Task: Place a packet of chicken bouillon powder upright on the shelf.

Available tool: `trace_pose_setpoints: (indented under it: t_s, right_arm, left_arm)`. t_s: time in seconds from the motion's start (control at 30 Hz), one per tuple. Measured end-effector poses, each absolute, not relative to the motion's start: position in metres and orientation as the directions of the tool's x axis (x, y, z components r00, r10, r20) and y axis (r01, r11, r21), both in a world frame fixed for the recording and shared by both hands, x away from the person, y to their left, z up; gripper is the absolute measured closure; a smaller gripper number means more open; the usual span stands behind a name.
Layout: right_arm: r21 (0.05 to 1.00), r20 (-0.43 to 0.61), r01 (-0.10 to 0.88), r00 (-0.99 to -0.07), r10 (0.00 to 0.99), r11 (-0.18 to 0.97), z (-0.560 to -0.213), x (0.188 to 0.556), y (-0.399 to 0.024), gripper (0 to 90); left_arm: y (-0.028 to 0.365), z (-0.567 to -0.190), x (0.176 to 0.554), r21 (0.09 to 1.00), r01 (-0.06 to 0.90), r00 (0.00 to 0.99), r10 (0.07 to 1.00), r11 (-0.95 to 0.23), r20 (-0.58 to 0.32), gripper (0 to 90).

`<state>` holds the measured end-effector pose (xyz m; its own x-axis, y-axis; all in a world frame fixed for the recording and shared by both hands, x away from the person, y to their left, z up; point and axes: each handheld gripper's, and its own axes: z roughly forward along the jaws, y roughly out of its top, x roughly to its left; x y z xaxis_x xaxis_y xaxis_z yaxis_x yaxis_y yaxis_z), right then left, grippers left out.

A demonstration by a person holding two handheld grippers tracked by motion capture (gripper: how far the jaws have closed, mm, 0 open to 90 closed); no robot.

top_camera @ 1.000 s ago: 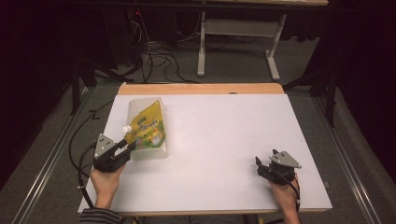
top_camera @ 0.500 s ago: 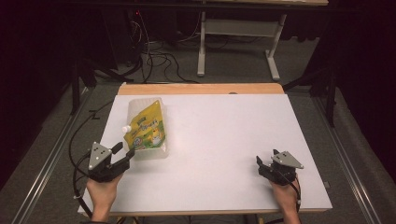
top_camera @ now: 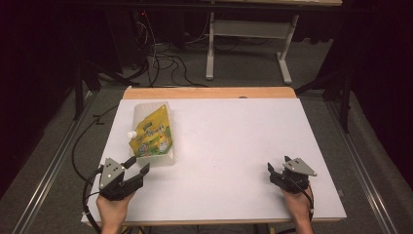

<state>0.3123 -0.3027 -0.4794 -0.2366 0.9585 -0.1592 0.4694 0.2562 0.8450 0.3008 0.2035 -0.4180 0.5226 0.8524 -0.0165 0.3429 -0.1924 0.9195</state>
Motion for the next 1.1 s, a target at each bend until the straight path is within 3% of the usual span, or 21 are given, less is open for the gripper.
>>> trace_pose_setpoints:
  t_s: [1.1]
  right_arm:
    - [0.846, -0.150, 0.471, -0.236, 0.960, 0.249, -0.479, 0.312, -0.303, 32.4]
  left_arm:
    - [0.138, -0.438, 0.315, 0.898, 0.362, 0.662, 0.747, -0.250, -0.059, 43.2]
